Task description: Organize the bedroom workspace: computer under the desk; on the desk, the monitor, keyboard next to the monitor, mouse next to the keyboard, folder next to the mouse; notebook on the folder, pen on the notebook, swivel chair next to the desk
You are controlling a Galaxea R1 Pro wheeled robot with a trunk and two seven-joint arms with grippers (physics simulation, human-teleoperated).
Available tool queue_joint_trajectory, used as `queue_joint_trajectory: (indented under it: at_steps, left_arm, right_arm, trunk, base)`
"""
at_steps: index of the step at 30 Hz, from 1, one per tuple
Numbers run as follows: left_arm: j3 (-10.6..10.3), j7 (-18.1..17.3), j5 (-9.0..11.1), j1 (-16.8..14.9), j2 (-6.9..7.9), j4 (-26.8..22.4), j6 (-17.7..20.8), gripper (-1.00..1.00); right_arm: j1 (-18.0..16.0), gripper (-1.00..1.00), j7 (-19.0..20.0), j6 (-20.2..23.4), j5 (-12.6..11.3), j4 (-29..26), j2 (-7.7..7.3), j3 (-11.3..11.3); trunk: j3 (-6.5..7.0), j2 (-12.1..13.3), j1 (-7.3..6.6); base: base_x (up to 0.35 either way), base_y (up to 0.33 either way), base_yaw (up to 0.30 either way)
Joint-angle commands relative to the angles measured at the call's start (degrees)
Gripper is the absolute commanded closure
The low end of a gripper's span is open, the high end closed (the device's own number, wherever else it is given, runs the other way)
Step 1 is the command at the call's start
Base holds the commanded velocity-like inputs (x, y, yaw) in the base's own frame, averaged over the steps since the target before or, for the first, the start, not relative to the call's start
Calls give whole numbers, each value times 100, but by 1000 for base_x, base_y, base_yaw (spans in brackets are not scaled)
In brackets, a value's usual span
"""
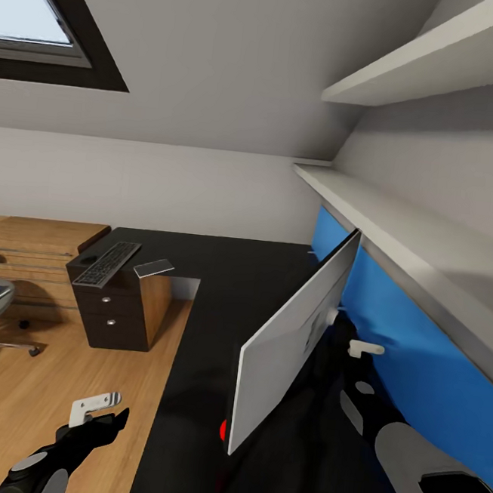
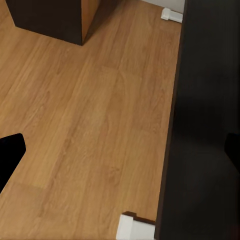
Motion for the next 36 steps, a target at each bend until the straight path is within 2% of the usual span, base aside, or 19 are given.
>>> queue_joint_trajectory:
  at_steps: [1,16,17,36]
  left_arm:
    - [-5,47,61,-1,2,-8,22,-100]
    - [0,47,61,-1,2,-10,24,-100]
    - [0,47,61,-1,2,-10,24,-100]
    - [18,47,61,-1,2,-10,33,-100]
  right_arm:
    - [-8,100,-22,-22,-27,-9,-4,38]
    - [1,100,-13,-22,-13,-9,-7,38]
    - [1,-100,-13,-22,-13,-9,-7,38]
    - [1,-100,-4,-14,-19,-18,-7,47]
  trunk:
    - [-6,-7,1]
    - [-6,-7,1]
    - [-6,-7,1]
    - [-6,-7,1]
  base:
    - [0,-84,-1]
    - [0,-9,0]
    - [0,0,0]
    - [0,0,0]
